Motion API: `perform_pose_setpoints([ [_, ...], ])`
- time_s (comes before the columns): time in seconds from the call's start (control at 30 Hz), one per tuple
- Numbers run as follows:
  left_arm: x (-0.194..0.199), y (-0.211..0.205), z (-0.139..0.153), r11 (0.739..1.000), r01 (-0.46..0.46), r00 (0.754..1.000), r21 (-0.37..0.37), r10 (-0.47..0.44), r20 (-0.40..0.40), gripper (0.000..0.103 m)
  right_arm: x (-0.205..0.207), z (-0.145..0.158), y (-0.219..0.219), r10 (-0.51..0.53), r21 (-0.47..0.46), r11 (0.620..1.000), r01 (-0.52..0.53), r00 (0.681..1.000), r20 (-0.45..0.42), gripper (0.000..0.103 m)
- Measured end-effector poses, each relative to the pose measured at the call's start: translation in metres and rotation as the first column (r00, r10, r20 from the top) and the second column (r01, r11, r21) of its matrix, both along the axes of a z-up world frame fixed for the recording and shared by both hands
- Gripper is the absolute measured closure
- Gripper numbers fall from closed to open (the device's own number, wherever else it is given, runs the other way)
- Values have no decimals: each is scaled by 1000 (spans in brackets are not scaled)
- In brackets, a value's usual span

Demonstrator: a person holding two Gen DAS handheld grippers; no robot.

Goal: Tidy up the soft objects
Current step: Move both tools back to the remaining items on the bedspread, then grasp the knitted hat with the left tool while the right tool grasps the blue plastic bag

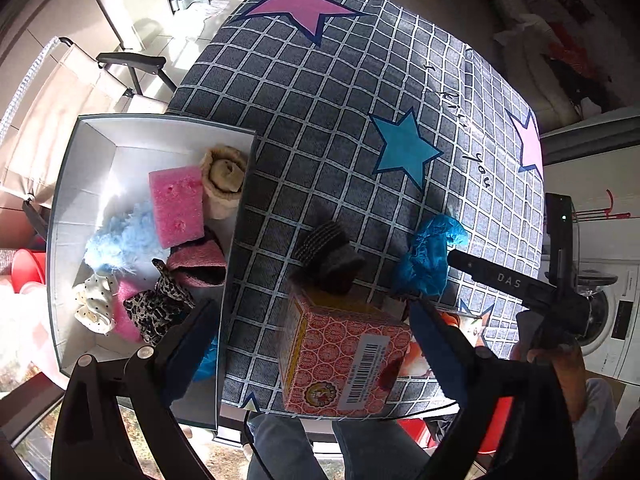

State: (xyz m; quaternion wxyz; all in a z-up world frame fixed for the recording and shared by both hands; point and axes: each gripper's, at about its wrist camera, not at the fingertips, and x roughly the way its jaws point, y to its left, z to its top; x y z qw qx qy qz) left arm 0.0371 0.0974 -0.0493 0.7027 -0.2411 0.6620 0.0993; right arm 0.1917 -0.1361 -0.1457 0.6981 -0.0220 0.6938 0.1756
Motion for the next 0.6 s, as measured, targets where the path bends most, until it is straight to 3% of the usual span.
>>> perform_pose_setpoints([
  [0.1,32,-11,-13,998,14,998,-57,-17,-55,6,-4,-20,-1,13,-3,1000,-13,1000,-22,0],
  [0.27,68,-23,-45,998,54,980,-23,-58,-191,6,-9,-36,13,75,2,997,-75,997,6,0],
  [0.47,82,-21,-88,998,-17,945,-64,-5,-328,6,-15,-48,38,199,-47,979,-196,978,61,2],
  [0.5,83,-21,-94,997,-23,937,-67,-2,-349,6,-17,-49,39,210,-55,977,-207,975,68,6],
  [0.6,88,-24,-116,997,-36,908,-68,5,-420,6,-16,-52,31,213,-35,977,-211,975,66,54],
])
